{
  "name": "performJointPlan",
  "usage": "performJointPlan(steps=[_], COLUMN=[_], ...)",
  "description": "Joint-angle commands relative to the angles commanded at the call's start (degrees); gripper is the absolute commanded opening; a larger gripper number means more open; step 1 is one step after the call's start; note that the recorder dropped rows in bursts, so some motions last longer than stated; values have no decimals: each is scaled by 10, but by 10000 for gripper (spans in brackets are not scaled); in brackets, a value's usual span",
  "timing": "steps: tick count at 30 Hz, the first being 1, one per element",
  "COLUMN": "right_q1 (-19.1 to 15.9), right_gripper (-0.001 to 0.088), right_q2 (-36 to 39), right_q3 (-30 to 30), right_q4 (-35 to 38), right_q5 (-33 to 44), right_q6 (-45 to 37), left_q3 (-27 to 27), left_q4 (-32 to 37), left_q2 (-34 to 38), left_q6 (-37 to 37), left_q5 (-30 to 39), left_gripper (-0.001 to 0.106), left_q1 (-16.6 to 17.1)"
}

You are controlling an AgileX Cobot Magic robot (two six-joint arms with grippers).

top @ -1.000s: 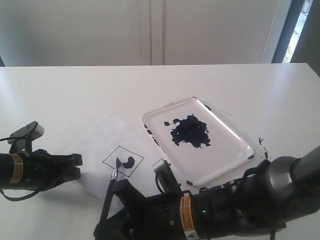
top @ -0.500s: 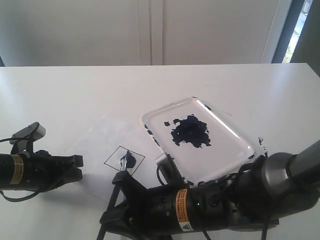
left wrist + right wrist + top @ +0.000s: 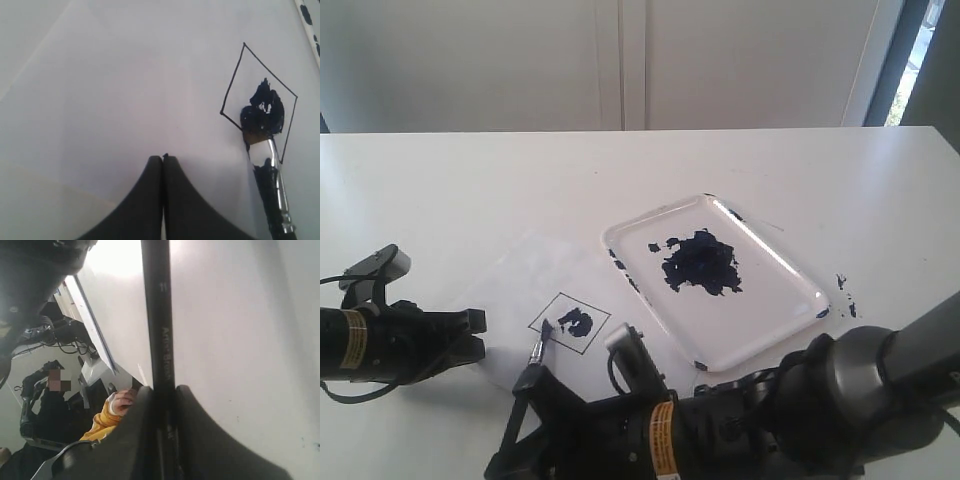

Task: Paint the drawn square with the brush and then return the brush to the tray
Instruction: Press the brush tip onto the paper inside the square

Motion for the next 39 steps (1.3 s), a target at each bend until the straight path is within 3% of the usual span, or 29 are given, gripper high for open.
performJointPlan(steps=[6, 14, 20, 26, 32, 39], right_q1=[-13, -51, -44, -4, -1, -1], right_gripper=[0, 0, 0, 0, 0, 0], right_q2=[0, 0, 8, 47, 55, 33], right_q3=[0, -1, -30, -57, -60, -59], right_q4=[50, 46, -6, -2, 15, 25], right_q5=[10, 7, 2, -15, -60, -40], right_q6=[-28, -36, -11, 1, -16, -33], left_q3=[0, 0, 0, 0, 0, 0], left_q4=[5, 6, 6, 8, 8, 8], left_q2=[0, 0, 0, 0, 0, 0], left_q6=[-2, -2, -2, -2, -3, -5], left_q5=[0, -2, -14, -15, -15, -14], left_gripper=[0, 0, 0, 0, 0, 0], left_q1=[0, 0, 0, 0, 0, 0])
